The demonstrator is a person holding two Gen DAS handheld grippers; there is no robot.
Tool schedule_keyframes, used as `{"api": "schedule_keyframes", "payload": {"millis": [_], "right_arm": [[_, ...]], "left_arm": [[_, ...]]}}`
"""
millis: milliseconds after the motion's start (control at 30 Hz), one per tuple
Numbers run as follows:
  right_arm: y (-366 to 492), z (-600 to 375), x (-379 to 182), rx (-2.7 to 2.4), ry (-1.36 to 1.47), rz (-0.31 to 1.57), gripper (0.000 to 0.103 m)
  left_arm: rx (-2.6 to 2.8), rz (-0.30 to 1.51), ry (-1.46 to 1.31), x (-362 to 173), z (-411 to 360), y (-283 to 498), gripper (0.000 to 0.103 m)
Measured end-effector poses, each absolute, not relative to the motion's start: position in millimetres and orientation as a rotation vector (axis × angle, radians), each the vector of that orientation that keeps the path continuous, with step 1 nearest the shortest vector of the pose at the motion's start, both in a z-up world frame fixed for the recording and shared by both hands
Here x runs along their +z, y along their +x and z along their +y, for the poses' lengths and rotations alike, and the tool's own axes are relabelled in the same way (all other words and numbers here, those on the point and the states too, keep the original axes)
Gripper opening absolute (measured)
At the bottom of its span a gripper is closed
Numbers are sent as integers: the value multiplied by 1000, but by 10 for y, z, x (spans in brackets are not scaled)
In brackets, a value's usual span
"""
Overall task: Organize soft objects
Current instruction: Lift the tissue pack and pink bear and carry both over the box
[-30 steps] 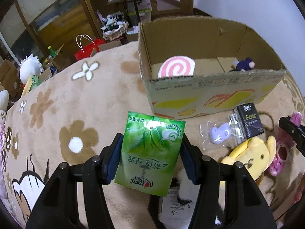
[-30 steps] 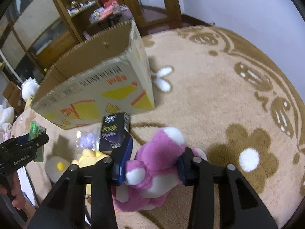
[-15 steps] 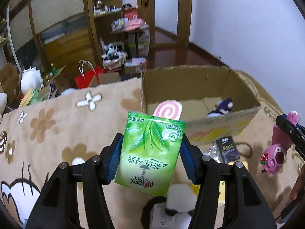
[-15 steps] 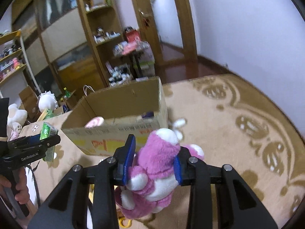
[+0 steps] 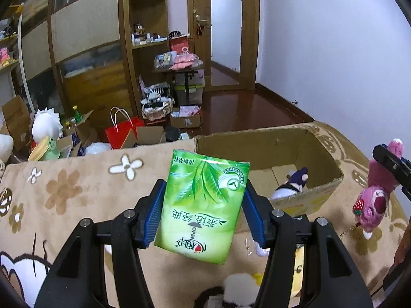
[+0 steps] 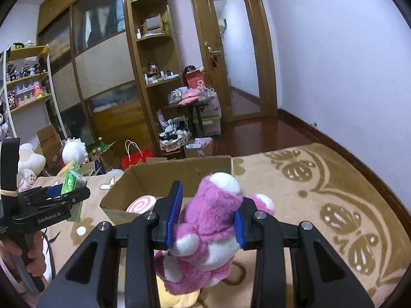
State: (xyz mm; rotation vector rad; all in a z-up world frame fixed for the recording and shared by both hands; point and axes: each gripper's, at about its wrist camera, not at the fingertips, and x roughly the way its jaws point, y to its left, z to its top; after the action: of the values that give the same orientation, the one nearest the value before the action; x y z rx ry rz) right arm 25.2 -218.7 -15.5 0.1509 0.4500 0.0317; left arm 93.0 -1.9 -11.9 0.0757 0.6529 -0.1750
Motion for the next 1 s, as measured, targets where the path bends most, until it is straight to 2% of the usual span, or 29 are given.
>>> {"api": "schedule_keyframes", "payload": {"millis": [500, 700, 1000], "right_arm": [[746, -2118, 113, 41, 75, 364, 38], [979, -2112, 178, 50, 145, 318, 38], [1248, -1958, -79, 69, 83, 387, 40]], "left_arm": [[-134, 576, 149, -77, -288, 1322, 56], [-124, 596, 149, -189, -293, 1444, 57], [-173, 657, 146, -388, -385, 1562, 57]]}}
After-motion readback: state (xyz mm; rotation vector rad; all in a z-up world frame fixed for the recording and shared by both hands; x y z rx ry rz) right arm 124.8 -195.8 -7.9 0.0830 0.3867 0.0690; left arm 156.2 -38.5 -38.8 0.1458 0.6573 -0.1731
